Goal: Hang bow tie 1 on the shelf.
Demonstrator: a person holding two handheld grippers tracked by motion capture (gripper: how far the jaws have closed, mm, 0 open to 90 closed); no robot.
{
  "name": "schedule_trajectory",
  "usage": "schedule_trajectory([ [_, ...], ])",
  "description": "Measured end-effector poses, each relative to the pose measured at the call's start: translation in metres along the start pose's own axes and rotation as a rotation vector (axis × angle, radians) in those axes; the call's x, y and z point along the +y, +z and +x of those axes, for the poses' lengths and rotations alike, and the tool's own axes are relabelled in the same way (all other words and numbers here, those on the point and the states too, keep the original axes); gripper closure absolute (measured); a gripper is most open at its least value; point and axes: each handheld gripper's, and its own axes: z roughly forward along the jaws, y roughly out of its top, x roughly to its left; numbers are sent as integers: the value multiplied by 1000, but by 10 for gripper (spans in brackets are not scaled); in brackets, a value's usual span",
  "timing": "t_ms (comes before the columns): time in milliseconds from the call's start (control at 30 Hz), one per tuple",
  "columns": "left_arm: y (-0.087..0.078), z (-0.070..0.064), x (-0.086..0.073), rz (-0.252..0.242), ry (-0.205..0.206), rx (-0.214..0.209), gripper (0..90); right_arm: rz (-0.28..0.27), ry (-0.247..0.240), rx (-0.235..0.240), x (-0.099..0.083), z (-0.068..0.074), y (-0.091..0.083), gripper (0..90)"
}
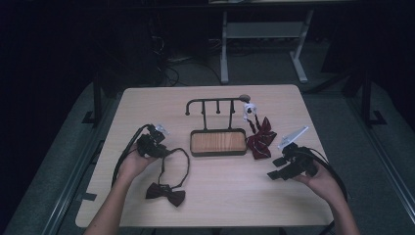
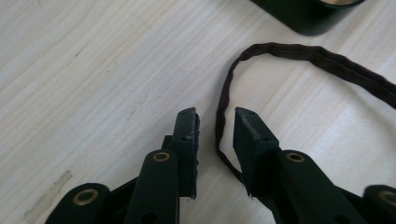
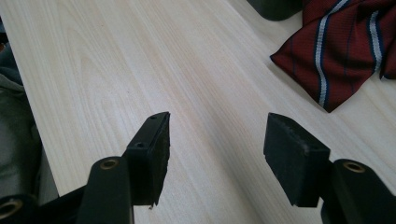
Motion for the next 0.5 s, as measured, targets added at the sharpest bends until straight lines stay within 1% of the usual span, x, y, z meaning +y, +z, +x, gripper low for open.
schedule_trajectory([
  [200, 6, 1, 0, 29, -5, -14, 740, -2, -5, 2, 1, 1, 0, 405],
  [267, 7, 2, -1, 36, -2, -18, 782, -2, -9, 0, 1, 1, 0, 404],
  [367, 8, 3, -2, 49, -3, -26, 822, -6, -10, 6, 1, 1, 0, 404],
  [433, 9, 3, -2, 61, 3, -27, 829, -7, -10, 8, 1, 2, -1, 404],
  [500, 9, 2, -1, 61, 4, -20, 830, -8, -12, 7, 1, 2, -1, 403],
])
